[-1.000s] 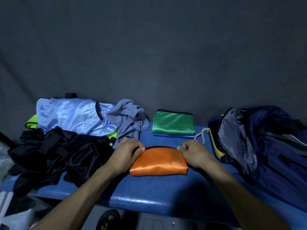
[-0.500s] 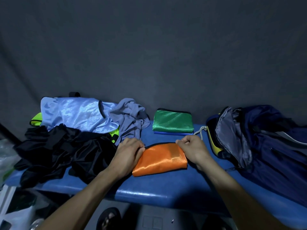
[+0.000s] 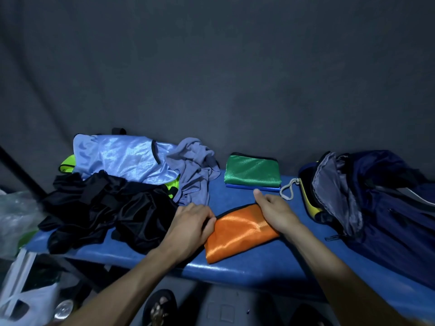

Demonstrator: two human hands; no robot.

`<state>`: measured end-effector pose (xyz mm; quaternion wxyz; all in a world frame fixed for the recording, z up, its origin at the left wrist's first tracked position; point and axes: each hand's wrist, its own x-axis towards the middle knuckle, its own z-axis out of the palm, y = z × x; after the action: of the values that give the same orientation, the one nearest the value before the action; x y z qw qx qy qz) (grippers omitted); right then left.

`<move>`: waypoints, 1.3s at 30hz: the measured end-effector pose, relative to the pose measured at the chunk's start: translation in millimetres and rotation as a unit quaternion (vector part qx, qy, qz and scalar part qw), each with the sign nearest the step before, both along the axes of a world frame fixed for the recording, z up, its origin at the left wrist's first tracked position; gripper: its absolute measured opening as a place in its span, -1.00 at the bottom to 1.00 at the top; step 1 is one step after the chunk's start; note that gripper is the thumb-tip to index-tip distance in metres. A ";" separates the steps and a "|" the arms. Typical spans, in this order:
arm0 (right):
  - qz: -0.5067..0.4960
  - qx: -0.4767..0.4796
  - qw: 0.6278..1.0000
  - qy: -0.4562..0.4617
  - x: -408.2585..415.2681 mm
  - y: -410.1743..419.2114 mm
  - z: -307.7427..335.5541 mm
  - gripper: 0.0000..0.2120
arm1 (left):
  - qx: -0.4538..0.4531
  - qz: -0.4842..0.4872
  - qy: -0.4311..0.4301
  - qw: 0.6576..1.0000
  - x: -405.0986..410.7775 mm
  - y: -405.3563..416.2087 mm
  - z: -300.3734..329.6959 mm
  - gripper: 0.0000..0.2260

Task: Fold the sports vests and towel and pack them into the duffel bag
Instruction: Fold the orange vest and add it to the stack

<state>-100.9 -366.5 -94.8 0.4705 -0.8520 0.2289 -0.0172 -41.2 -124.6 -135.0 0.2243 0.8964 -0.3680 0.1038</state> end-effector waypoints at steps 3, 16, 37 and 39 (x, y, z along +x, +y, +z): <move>0.035 -0.049 0.997 0.053 1.9 5.1 1.2 -0.43 | -0.002 0.010 -0.006 1.000 -2.2 -1.8 -1.0 -0.68; 0.147 -0.077 0.961 -0.222 -11.2 -6.5 25.9 -0.82 | -0.029 -0.124 0.325 0.937 6.1 -0.9 42.7 -0.86; 0.065 -0.132 0.948 -0.283 -5.1 -18.5 39.1 -0.73 | -0.091 -0.172 0.305 0.932 1.4 -34.7 63.2 -0.80; 0.041 -0.125 0.954 -0.270 -2.0 -21.5 34.0 -0.72 | -0.081 -0.166 0.307 0.934 6.8 -33.6 62.4 -0.71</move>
<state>-102.9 -388.0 -60.8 0.4049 -0.8762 0.0540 -0.2556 -34.4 -158.2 -72.6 0.4123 0.7894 -0.4153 -0.1856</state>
